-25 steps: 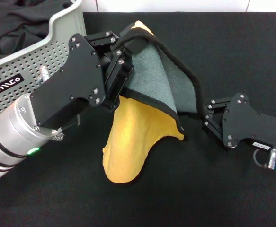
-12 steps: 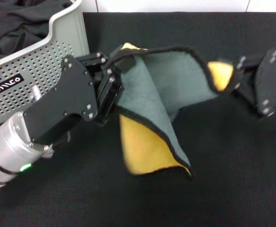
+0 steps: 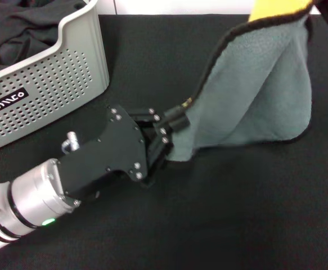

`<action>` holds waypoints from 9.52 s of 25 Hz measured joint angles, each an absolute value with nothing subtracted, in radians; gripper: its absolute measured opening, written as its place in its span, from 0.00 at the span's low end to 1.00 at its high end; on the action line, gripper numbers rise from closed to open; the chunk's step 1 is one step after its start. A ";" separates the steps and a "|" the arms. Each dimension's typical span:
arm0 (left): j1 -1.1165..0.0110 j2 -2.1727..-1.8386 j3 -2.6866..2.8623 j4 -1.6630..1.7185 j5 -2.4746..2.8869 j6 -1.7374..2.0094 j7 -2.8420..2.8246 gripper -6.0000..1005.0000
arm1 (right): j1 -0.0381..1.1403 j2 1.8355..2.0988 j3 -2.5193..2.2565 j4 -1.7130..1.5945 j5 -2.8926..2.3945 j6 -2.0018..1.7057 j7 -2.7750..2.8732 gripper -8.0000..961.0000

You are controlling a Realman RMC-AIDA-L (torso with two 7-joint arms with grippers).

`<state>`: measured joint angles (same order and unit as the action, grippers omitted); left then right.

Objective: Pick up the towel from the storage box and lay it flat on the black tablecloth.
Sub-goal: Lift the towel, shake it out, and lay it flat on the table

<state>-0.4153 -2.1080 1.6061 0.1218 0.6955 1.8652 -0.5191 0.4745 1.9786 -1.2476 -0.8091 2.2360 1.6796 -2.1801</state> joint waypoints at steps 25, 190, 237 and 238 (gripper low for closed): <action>-0.442 -2.108 1.681 0.147 0.716 1.699 -0.519 0.12 | 0.579 2.013 -1.209 -0.843 2.248 1.655 -2.116 0.02; -0.484 -2.083 1.828 0.035 0.254 1.406 -0.315 0.07 | 0.527 2.023 -1.141 -0.442 1.756 1.134 -2.009 0.02; -0.446 -2.087 1.803 0.172 0.204 1.153 0.589 0.10 | 0.580 2.028 -1.166 -0.439 1.766 0.947 -2.036 0.02; -0.445 -2.088 1.794 0.170 0.203 1.152 0.621 0.10 | 0.580 2.028 -1.166 -0.439 1.766 0.946 -2.036 0.02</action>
